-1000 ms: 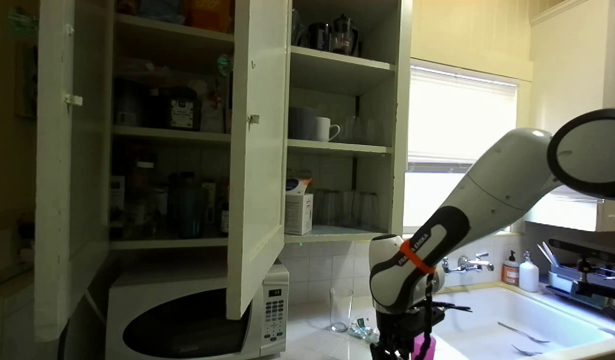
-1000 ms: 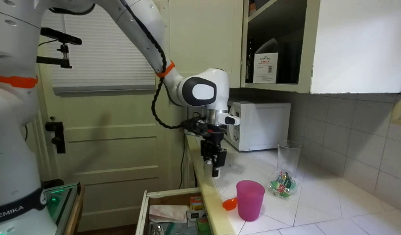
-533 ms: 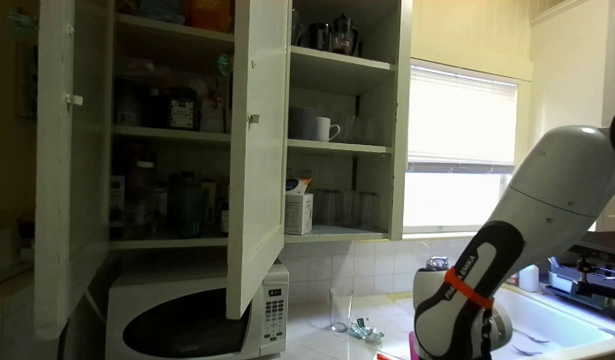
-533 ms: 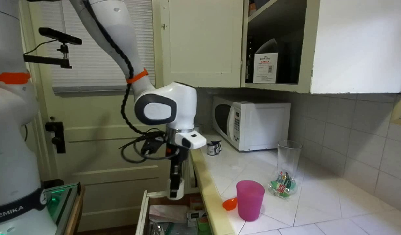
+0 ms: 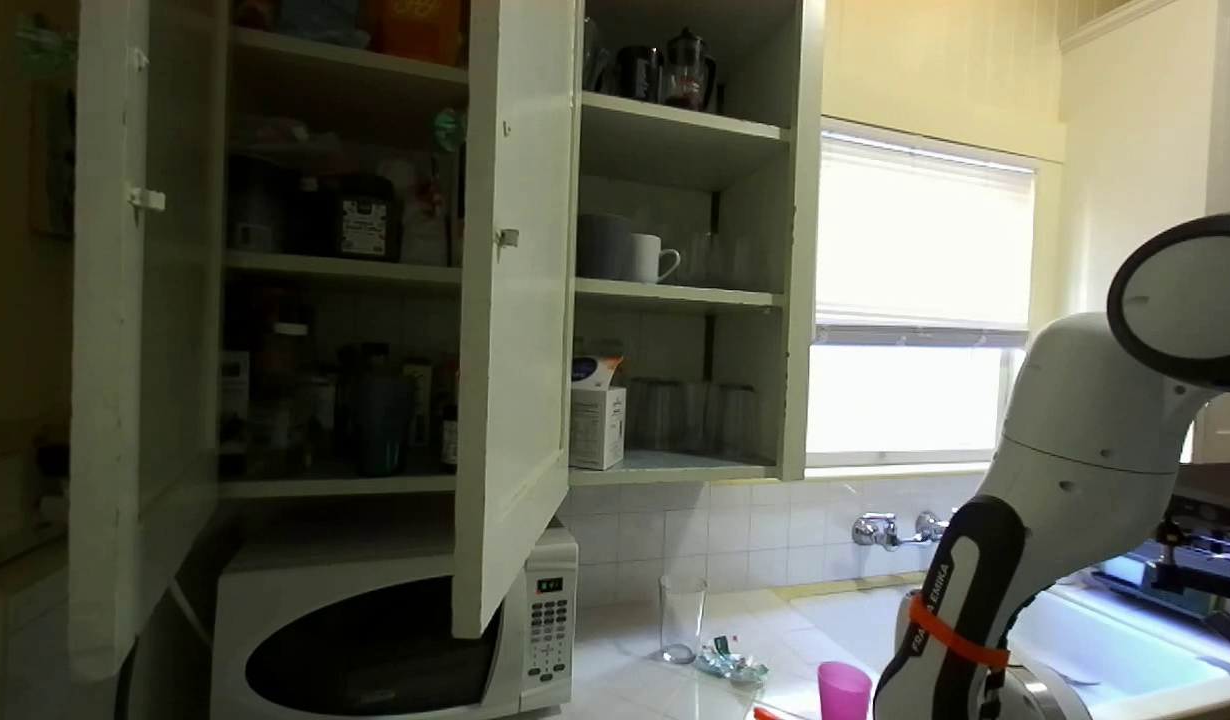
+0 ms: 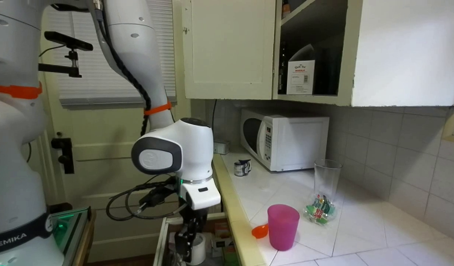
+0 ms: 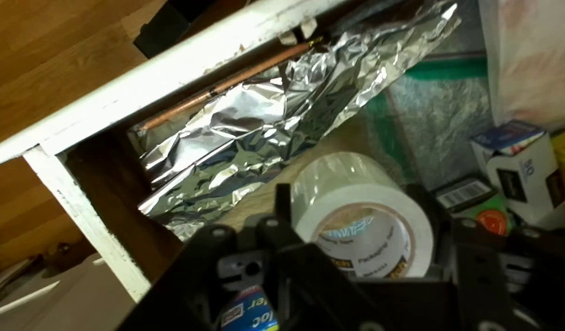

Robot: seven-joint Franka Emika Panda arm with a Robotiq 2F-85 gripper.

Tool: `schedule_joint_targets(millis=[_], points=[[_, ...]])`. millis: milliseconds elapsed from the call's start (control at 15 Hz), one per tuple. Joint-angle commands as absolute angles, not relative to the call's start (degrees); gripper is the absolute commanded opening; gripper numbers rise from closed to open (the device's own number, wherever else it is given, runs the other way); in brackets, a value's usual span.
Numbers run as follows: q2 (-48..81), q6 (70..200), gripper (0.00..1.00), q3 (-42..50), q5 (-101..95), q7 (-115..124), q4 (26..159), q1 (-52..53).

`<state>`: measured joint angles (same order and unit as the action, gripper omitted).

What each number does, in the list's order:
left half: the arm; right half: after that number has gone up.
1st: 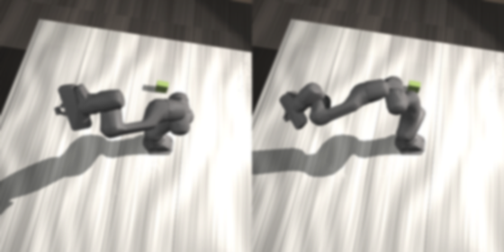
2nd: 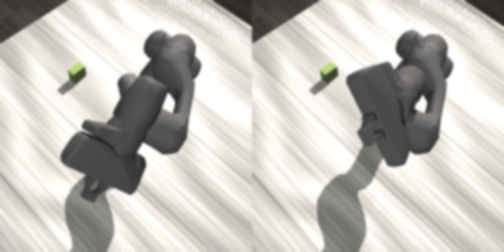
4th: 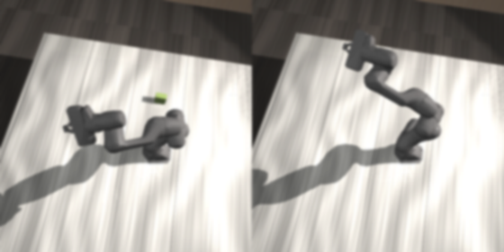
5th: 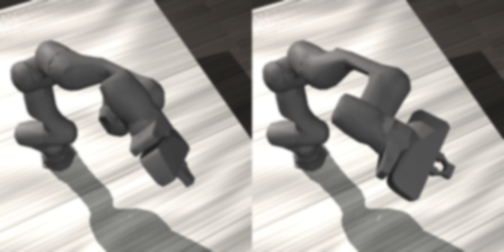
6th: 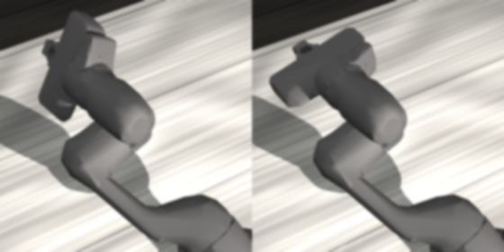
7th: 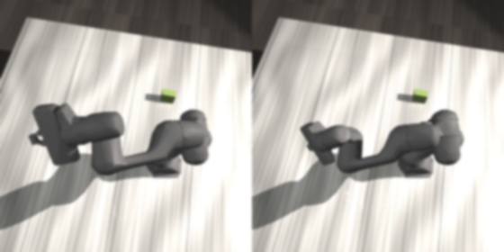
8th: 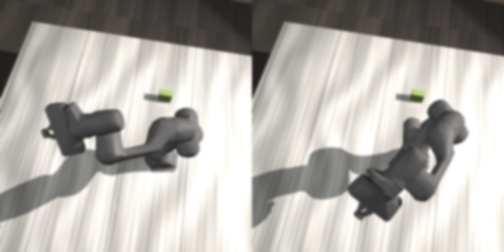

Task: Put the orange spoon in the drawer and close it

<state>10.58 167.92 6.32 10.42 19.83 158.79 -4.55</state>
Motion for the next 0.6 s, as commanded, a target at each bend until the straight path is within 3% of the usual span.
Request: schedule_joint_targets(millis=[0,133,200,267,400,533], points=[[11.0,170.9,0.38,5.0,15.4,17.7,158.4,-7.4],[11.1,169.8,0.38,4.6,16.6,15.7,158.0,-8.6],[10.9,168.8,0.88,3.7,17.7,13.8,157.9,-9.6],[10.7,168.1,0.88,3.4,18.3,12.6,157.8,-10.1],[10.4,167.5,0.99,2.5,19.8,10.4,157.8,-11.1],[8.7,166.5,1.0,1.5,21.1,7.1,157.8,-11.7]])
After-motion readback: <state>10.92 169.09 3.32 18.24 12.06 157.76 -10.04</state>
